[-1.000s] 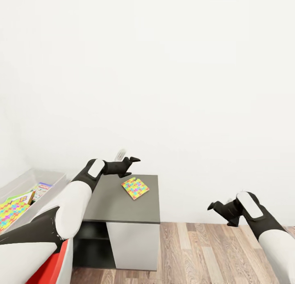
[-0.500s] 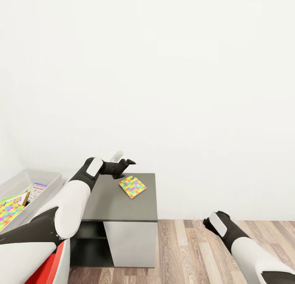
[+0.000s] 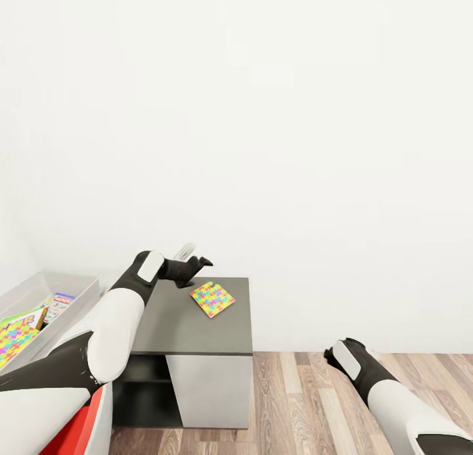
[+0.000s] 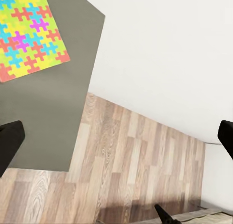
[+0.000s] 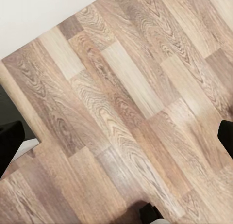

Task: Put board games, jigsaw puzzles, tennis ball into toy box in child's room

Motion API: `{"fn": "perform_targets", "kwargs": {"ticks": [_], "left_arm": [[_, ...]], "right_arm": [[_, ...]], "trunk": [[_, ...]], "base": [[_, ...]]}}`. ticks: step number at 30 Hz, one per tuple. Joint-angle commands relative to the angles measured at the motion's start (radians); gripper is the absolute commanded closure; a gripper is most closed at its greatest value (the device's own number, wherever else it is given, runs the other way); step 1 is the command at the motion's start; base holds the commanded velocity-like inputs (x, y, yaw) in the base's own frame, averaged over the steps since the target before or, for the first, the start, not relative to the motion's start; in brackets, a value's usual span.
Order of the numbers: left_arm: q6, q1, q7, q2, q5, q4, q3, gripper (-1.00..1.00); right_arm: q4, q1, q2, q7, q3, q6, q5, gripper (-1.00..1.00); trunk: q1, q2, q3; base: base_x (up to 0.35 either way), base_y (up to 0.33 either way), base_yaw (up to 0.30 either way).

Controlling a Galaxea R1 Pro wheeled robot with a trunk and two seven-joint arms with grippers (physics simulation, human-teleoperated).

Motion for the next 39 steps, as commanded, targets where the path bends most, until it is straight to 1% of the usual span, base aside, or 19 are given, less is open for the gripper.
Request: {"fn": "perform_targets", "kwargs": {"ticks": [1, 6, 14, 17, 19, 20, 23, 25, 26, 27, 30, 31, 33, 34, 35, 36, 37, 39], "left_arm": [[0.006, -0.001, 0.012, -0.001, 0.004, -0.002, 0.006, -1.00], [0.010, -0.002, 0.041, 0.001, 0.004, -0.006, 0.008, -1.00], [0.030, -0.002, 0.153, 0.029, 0.004, -0.051, 0.009, -1.00], [0.068, -0.004, 0.181, 0.042, 0.004, -0.078, 0.009, -1.00], [0.092, -0.004, 0.195, 0.051, -0.002, -0.098, 0.009, -1.00], [0.103, -0.005, 0.204, 0.059, -0.011, -0.109, 0.009, -1.00], [0.124, -0.005, 0.212, 0.069, -0.030, -0.122, 0.007, -1.00], [0.147, -0.007, 0.217, 0.080, -0.051, -0.128, -0.004, -1.00], [0.153, -0.008, 0.218, 0.084, -0.058, -0.130, -0.010, -1.00], [0.161, -0.009, 0.220, 0.090, -0.073, -0.132, -0.025, -1.00], [0.169, -0.009, 0.221, 0.097, -0.090, -0.134, -0.057, -1.00], [0.172, -0.010, 0.222, 0.101, -0.097, -0.134, -0.079, -1.00], [0.174, -0.010, 0.222, 0.107, -0.101, -0.135, -0.101, -1.00], [0.175, -0.011, 0.222, 0.115, -0.104, -0.136, -0.122, -1.00], [0.176, -0.010, 0.222, 0.119, -0.105, -0.137, -0.132, -1.00], [0.177, -0.010, 0.222, 0.128, -0.107, -0.137, -0.152, -1.00], [0.177, -0.010, 0.221, 0.143, -0.109, -0.139, -0.193, -1.00], [0.177, -0.011, 0.222, 0.146, -0.109, -0.139, -0.199, -1.00]], "right_arm": [[-0.003, -0.001, 0.000, -0.005, 0.000, 0.006, -0.004, -1.00], [-0.003, 0.000, 0.010, -0.005, 0.000, 0.005, -0.004, -1.00], [-0.004, 0.000, 0.015, -0.006, 0.000, 0.007, -0.003, -1.00], [-0.005, -0.001, 0.019, -0.008, 0.000, 0.009, -0.003, -1.00], [-0.005, -0.001, 0.021, -0.009, 0.000, 0.010, -0.002, -1.00], [-0.005, -0.001, 0.021, -0.008, 0.000, 0.011, -0.002, -1.00], [-0.005, -0.001, 0.021, -0.007, 0.000, 0.012, -0.003, -1.00], [-0.005, -0.001, 0.021, -0.007, 0.000, 0.012, -0.003, -1.00], [-0.006, -0.001, 0.022, -0.007, 0.000, 0.012, -0.003, -1.00], [-0.006, -0.001, 0.022, -0.007, 0.000, 0.013, -0.003, -1.00], [-0.006, -0.001, 0.022, -0.007, 0.000, 0.012, -0.003, -1.00], [-0.006, -0.001, 0.022, -0.007, 0.000, 0.012, -0.003, -1.00], [-0.006, -0.001, 0.022, -0.007, 0.000, 0.011, -0.003, -1.00], [-0.006, -0.001, 0.021, -0.007, 0.000, 0.011, -0.003, -1.00], [-0.006, -0.001, 0.021, -0.007, 0.000, 0.011, -0.003, -1.00], [-0.006, -0.001, 0.021, -0.007, 0.000, 0.012, -0.003, -1.00], [-0.008, -0.001, 0.021, -0.007, 0.000, 0.011, -0.003, -1.00], [-0.008, -0.001, 0.021, -0.007, 0.000, 0.011, -0.003, -1.00]], "trunk": [[0.001, -0.002, -0.002], [0.001, -0.002, -0.002], [0.001, -0.002, -0.002], [0.001, -0.002, -0.002], [0.001, -0.002, -0.002], [0.001, -0.002, -0.002], [0.001, -0.002, -0.002], [0.001, -0.002, -0.002], [0.001, -0.002, -0.002], [0.001, -0.002, -0.002], [0.001, -0.002, -0.002], [0.001, -0.002, -0.002], [0.001, -0.002, -0.002], [0.001, -0.002, -0.002], [0.001, -0.002, -0.002], [0.001, -0.002, -0.002], [0.001, -0.002, -0.002], [0.001, -0.002, -0.002]], "base": [[0.000, 0.000, 0.000], [0.000, 0.000, 0.000], [0.000, 0.000, 0.000], [0.000, 0.000, 0.000], [0.000, 0.000, 0.000], [0.000, 0.000, 0.000], [0.000, 0.000, 0.000], [0.000, 0.000, 0.000], [0.000, 0.000, 0.000], [0.000, 0.000, 0.000], [0.000, 0.000, 0.000], [0.000, 0.000, 0.000], [0.000, 0.000, 0.000], [0.000, 0.000, 0.000], [0.000, 0.000, 0.000], [0.000, 0.000, 0.000], [0.000, 0.000, 0.000], [0.000, 0.000, 0.000]]}}
